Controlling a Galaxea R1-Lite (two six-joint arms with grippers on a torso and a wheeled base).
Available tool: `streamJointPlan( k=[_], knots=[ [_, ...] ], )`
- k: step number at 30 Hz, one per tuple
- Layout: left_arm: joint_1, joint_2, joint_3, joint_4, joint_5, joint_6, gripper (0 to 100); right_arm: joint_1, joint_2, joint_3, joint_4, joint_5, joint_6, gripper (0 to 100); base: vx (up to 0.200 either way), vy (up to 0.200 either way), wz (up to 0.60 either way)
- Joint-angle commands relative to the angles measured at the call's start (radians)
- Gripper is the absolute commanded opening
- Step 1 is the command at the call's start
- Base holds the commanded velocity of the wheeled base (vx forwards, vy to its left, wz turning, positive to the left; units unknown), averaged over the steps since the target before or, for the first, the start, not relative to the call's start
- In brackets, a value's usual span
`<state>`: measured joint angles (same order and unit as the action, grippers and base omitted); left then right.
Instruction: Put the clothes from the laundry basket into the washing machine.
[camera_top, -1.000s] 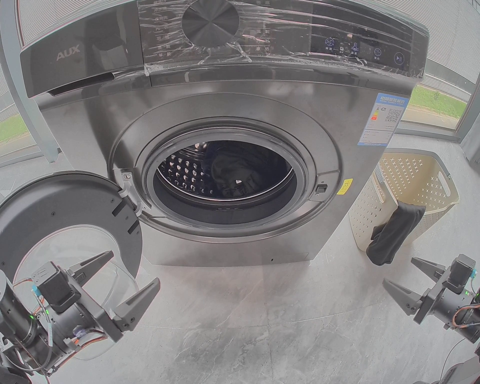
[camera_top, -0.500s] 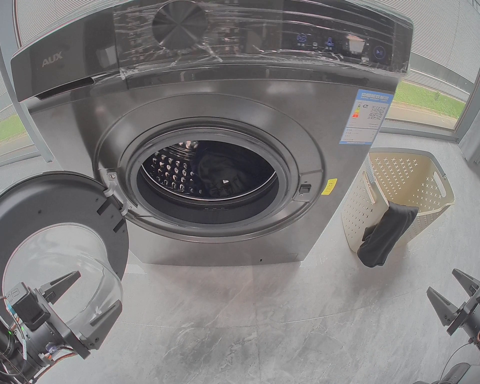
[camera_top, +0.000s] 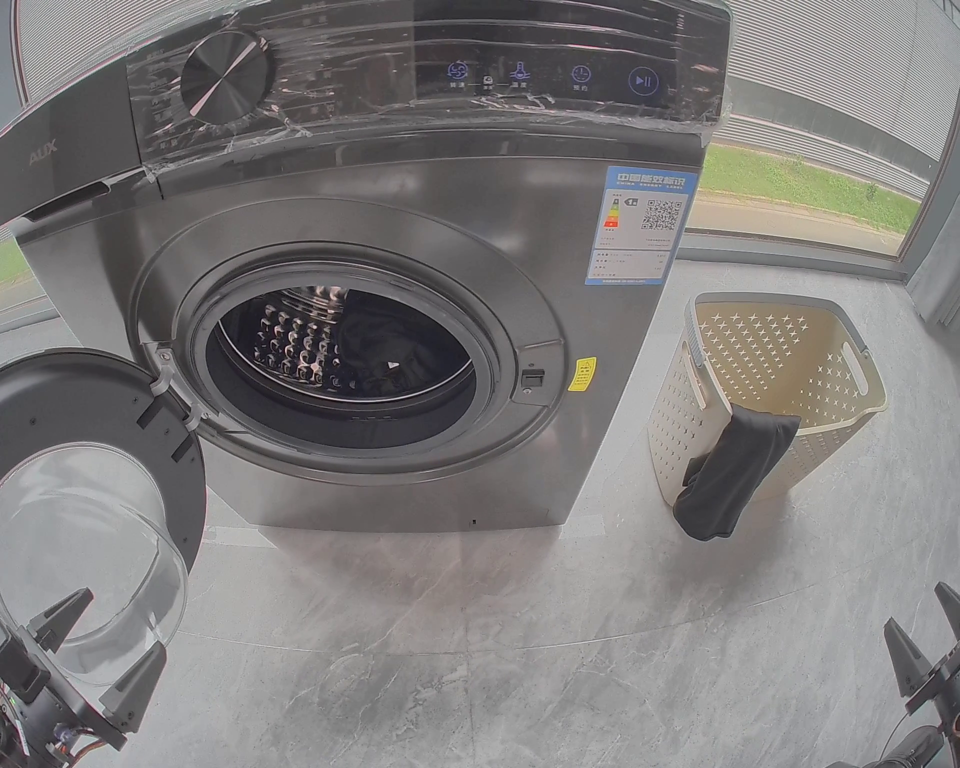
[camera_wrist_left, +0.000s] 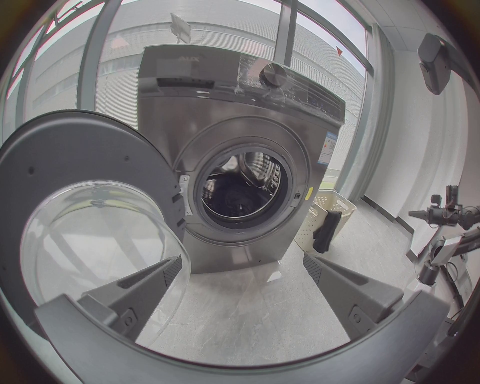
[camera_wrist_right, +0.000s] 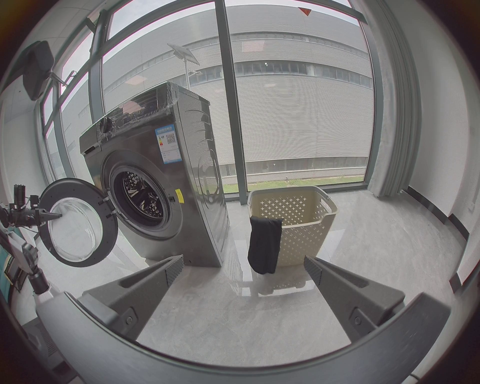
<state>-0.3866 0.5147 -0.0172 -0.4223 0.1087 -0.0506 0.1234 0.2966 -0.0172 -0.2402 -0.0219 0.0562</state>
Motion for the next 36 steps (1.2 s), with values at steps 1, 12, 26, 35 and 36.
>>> streamJointPlan(
  k=[1,12,26,35,36],
  knots=[
    [0.127,-0.199,0.017,0.097,-0.034,-0.008,100,-0.041,-0.208,0.017,0.117,0.000,-0.002,100,0.000,-0.200,0.00],
    [0.293,-0.424,0.017,0.350,-0.212,0.023,100,-0.122,-0.297,0.017,0.236,0.023,-0.039,100,0.000,-0.055,0.00],
    [0.385,-0.501,0.013,0.435,-0.135,0.071,100,-0.120,-0.297,0.017,0.236,0.030,-0.059,100,0.000,0.000,0.00],
    [0.387,-0.507,0.014,0.433,-0.135,0.069,100,-0.120,-0.297,0.017,0.236,0.031,-0.059,100,0.000,-0.022,0.00],
    [0.387,-0.507,0.014,0.433,-0.135,0.069,100,-0.120,-0.297,0.017,0.236,0.031,-0.059,100,0.000,-0.200,0.00]
  ],
)
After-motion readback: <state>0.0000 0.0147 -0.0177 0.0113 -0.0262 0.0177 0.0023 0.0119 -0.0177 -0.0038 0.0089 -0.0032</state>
